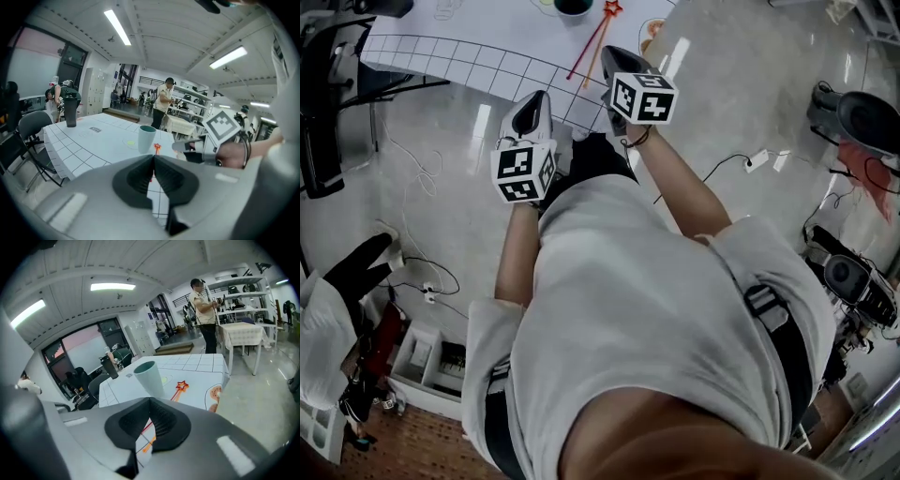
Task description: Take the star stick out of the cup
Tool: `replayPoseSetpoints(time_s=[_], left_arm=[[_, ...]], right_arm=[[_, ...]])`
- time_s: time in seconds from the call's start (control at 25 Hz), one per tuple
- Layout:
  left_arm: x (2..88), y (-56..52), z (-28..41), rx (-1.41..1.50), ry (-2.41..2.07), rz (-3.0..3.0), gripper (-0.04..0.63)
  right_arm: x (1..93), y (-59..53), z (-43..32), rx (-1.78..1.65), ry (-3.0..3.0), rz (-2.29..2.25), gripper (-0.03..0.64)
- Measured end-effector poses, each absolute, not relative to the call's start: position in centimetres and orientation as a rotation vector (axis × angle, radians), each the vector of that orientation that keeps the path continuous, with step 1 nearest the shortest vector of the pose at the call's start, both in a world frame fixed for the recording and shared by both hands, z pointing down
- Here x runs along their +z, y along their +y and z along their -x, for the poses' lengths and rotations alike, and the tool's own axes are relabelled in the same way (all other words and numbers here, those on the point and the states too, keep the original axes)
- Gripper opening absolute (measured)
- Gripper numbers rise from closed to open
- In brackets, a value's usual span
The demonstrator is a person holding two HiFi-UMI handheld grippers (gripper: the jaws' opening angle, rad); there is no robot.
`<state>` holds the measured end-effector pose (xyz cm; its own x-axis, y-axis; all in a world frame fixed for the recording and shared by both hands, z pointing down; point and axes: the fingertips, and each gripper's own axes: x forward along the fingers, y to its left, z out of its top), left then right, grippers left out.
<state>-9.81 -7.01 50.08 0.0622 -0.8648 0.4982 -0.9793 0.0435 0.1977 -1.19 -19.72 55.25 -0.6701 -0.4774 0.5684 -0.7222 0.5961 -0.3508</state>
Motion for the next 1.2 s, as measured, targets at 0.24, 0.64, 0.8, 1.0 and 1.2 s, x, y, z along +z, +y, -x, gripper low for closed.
replayPoseSetpoints(time_s=[0.24, 0.64, 0.8, 1.0, 1.2], left_arm=[[44.8, -1.7, 8.9, 0.218, -1.901, -1.965, 0.003], [41.0, 4.8, 5.8, 0.151, -1.880, -2.140, 0.003], [40.2, 5.9, 4.9, 0.148, -1.852, -2.193, 0.003], [40.4, 6.4, 4.0, 0.143, -1.827, -2.203, 0.003], [40.6, 6.3, 4.0, 0.154, -1.816, -2.207, 0.003]], right_arm=[[47.4, -10.7, 0.4, 0.529, -2.631, -0.977, -0.002], [38.8, -1.4, -3.0, 0.174, -2.746, -1.127, -0.002], [38.2, 0.7, -3.7, 0.172, -2.744, -1.157, -0.002], [38.5, 1.6, -4.3, 0.184, -2.731, -1.147, -0.002], [39.1, 1.6, -4.1, 0.204, -2.717, -1.133, -0.002]])
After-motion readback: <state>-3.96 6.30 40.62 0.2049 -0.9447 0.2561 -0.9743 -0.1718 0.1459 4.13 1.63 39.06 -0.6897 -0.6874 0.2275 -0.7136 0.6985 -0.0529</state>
